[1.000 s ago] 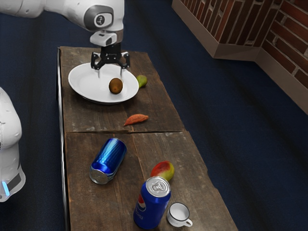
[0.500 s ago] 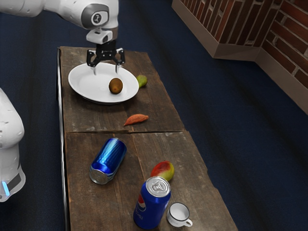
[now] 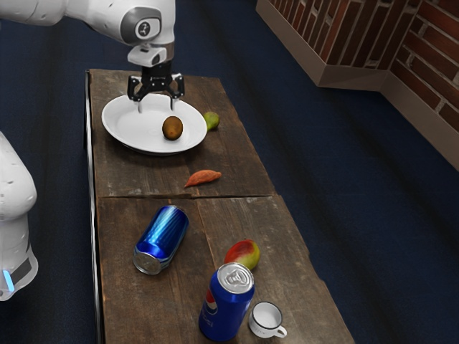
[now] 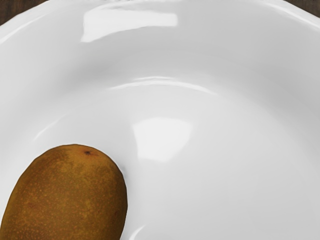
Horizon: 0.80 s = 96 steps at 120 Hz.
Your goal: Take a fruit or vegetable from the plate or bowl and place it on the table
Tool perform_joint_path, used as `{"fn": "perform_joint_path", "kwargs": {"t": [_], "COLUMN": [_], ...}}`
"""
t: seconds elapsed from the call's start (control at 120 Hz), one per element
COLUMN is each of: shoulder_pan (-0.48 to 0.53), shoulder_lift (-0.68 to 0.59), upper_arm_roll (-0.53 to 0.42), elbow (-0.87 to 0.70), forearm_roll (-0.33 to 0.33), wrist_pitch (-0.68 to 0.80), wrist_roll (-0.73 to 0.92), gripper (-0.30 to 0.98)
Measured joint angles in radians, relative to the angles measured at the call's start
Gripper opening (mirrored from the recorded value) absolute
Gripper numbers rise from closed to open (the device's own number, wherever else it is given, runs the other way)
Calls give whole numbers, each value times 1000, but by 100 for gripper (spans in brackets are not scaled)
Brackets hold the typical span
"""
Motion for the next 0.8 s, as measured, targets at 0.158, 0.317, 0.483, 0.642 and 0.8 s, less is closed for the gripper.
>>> {"fn": "perform_joint_path", "kwargs": {"t": [0.158, 0.317, 0.483, 0.642, 0.8], "shoulder_pan": [4, 0, 9, 10, -4], "shoulder_lift": [0, -1, 15, 25, 20], "upper_arm_roll": [0, 0, 0, 0, 0], "elbow": [-1, -7, -10, -9, -11], "forearm_roll": [-2, -2, -3, -3, -5], "wrist_pitch": [4, 4, 10, 14, 13], "wrist_roll": [-1, -3, -5, -7, -8], "gripper": [69, 69, 69, 69, 69]}}
